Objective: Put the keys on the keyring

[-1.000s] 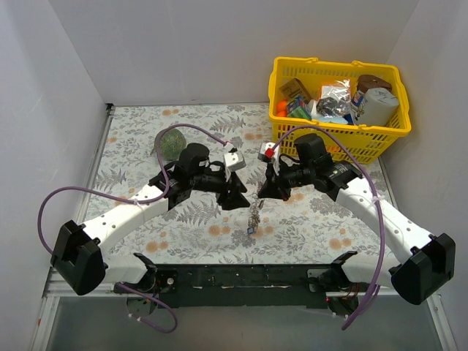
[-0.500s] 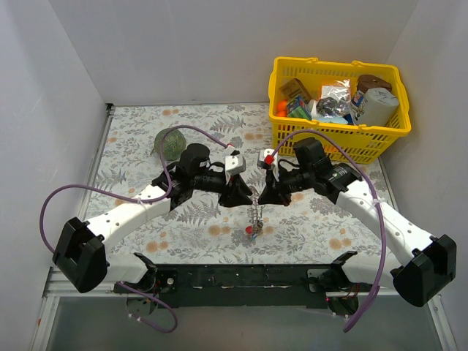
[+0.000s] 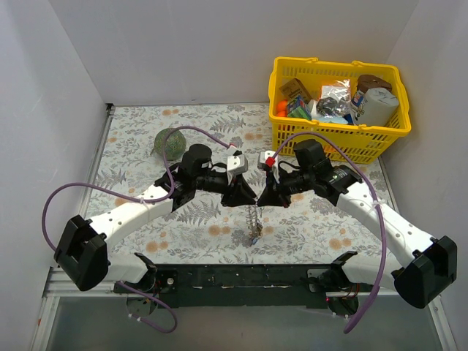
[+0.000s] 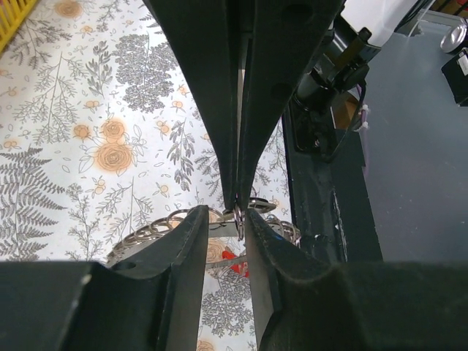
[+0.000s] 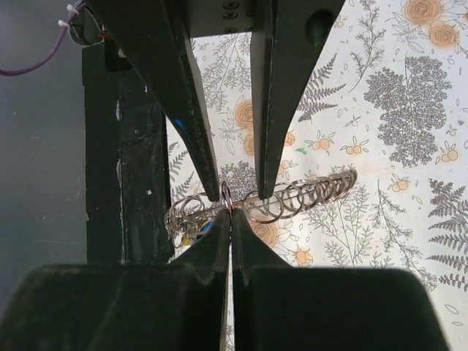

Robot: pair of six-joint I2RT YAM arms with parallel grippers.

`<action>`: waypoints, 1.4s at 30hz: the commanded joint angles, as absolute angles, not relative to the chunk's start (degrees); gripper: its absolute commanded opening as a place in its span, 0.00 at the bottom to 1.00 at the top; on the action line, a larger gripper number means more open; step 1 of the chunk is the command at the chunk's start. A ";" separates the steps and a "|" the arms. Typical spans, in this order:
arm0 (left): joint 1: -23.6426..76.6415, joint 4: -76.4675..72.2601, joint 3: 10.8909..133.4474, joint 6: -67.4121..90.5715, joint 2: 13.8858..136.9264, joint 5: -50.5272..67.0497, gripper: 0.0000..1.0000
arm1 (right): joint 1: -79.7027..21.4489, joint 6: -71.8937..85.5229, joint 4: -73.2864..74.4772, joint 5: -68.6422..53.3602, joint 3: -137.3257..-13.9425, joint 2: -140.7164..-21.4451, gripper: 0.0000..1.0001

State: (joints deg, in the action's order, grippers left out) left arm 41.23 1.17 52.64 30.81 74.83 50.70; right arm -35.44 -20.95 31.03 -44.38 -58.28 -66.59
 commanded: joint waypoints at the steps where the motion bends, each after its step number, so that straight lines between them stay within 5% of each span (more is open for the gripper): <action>1: 42.01 0.79 53.79 31.29 75.23 51.86 0.26 | -35.68 -20.30 27.42 -46.93 -58.36 -64.78 0.01; 8: 42.45 2.37 54.58 31.29 76.20 51.07 0.15 | -35.68 -20.21 26.98 -47.02 -58.36 -64.51 0.01; 12: 42.54 2.90 55.11 31.29 76.46 50.54 0.00 | -35.68 -20.04 26.72 -47.46 -58.18 -64.42 0.01; 23: 42.63 -9.46 49.50 38.05 72.60 46.86 0.00 | -35.60 -15.21 21.45 -46.59 -56.86 -63.37 0.02; 30: 42.63 -20.55 42.90 43.94 68.30 39.74 0.00 | -34.72 -7.92 15.04 -45.09 -56.95 -62.14 0.41; 42: 42.63 -38.40 35.86 50.01 64.60 37.18 0.00 | -31.03 -1.58 5.19 -44.73 -52.74 -56.43 0.52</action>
